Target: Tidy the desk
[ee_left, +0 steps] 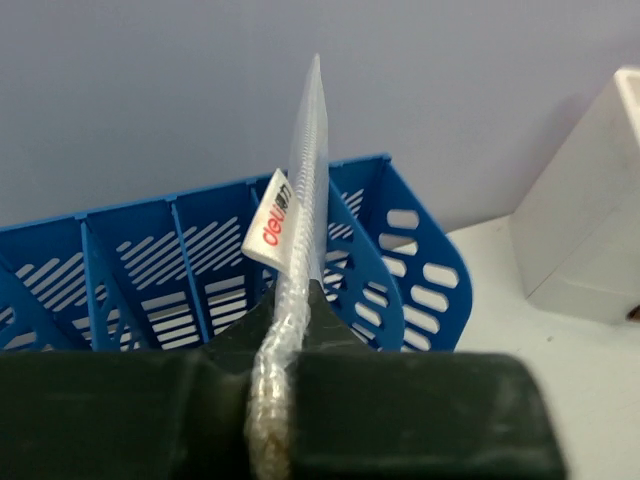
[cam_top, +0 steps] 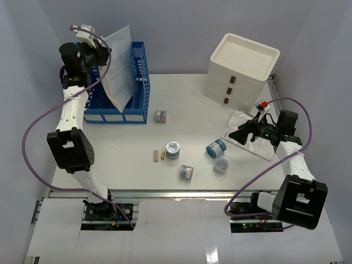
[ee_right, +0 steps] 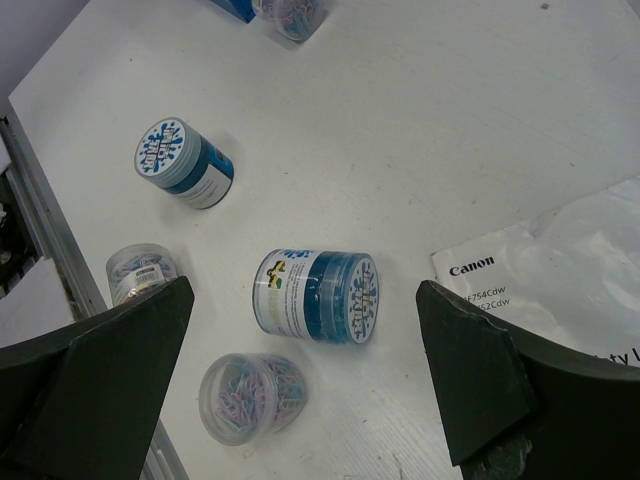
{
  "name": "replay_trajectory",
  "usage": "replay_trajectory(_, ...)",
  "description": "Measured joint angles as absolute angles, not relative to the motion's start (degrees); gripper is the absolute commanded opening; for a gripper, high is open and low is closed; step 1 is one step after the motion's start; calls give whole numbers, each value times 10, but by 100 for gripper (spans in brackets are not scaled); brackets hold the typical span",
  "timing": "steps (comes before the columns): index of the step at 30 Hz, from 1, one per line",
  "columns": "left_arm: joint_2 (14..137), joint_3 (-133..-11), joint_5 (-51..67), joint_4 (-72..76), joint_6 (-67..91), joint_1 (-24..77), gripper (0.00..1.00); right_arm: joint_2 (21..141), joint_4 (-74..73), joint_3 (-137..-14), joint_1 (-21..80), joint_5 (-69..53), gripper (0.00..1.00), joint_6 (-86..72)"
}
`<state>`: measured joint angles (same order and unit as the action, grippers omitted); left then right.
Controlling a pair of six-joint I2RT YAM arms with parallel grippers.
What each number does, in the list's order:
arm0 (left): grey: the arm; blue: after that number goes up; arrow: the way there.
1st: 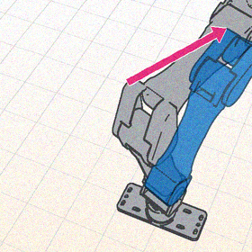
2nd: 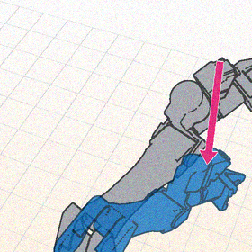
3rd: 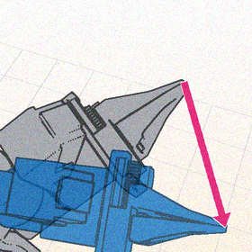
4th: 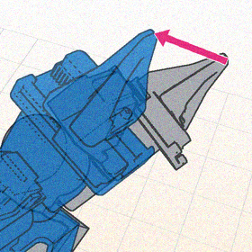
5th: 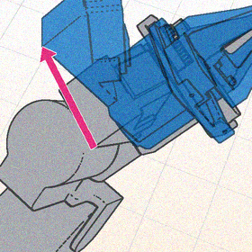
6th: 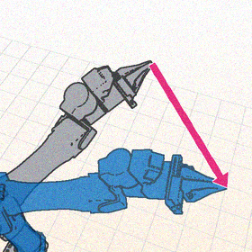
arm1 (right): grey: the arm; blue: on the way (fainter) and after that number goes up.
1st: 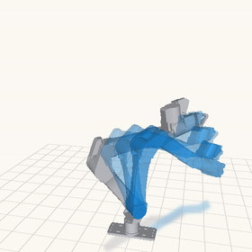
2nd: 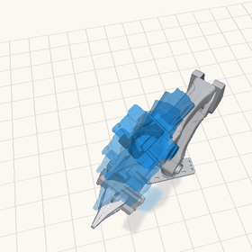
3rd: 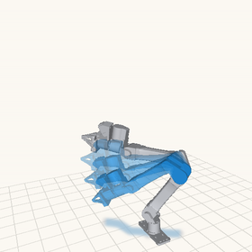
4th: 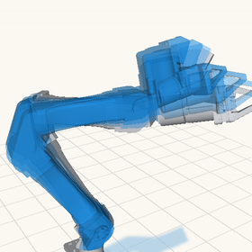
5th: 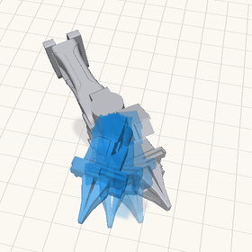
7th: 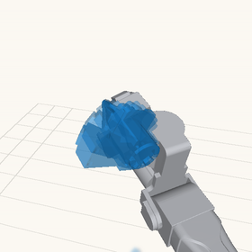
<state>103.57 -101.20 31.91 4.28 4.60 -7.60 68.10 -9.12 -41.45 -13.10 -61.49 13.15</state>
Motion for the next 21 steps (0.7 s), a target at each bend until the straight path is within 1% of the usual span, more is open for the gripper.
replay_trajectory(1, 1042, -1018, 318, 30, 45, -76, 0, 681, -91, -415, -131, -615, 99, 132)
replay_trajectory(7, 1038, -1019, 315, 10, 55, -73, 0, 681, -92, -415, -131, -615, 99, 134)
replay_trajectory(12, 983, -916, 290, 85, 100, -69, 0, 681, -93, -415, -131, -615, 99, 135)
replay_trajectory(15, 938, -840, 272, 154, 132, -69, 0, 680, -93, -415, -131, -616, 99, 136)
replay_trajectory(21, 877, -732, 246, 308, 183, -69, 0, 679, -94, -415, -131, -617, 99, 136)
